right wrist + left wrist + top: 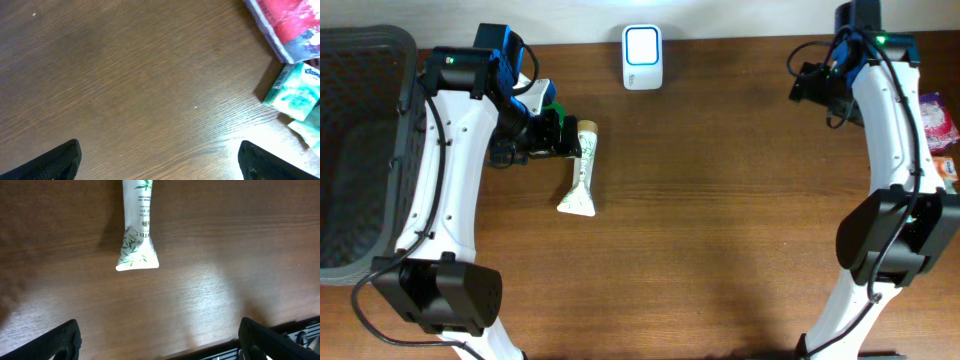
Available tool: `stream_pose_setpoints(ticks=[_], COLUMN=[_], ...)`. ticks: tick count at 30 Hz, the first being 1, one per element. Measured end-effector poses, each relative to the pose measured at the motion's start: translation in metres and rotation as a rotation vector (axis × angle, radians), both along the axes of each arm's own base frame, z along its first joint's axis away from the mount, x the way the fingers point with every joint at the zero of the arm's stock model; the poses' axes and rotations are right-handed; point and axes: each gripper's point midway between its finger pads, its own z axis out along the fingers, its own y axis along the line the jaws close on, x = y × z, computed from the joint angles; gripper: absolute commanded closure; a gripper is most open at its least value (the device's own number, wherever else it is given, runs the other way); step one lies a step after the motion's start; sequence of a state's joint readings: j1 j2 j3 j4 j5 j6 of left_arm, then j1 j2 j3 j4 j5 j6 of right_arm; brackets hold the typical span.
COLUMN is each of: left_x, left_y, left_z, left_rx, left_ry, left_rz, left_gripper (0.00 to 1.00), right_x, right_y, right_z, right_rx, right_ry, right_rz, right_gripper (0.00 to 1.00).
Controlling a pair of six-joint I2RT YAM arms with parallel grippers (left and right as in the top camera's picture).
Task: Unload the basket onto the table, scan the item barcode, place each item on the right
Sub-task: 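Reach the left gripper down to the white tube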
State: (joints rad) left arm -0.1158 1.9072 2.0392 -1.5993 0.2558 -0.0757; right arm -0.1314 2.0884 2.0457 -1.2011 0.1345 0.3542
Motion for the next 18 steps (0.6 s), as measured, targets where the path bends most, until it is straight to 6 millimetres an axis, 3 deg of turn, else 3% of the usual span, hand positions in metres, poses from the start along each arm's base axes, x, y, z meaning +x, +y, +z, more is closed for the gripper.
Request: stream_pose_setpoints(ticks=[8, 18], left_x=[0.0, 0.025], left_y=[0.0, -0.012], left_z=[0.0, 0.007], left_rx=[0.0, -0.068], left_ry=[0.0, -0.097], left_rz=[0.0, 0.022], left_gripper=[0.01, 0.01], right_x=[-0.002, -0.002], right_y=[-0.011, -0.011], right_z=[0.0, 0.0], right_rx=[0.0, 0.0], right_ry=[0.0, 0.0], right_rz=[-0.024, -0.024], right_gripper=[0.01, 0.01])
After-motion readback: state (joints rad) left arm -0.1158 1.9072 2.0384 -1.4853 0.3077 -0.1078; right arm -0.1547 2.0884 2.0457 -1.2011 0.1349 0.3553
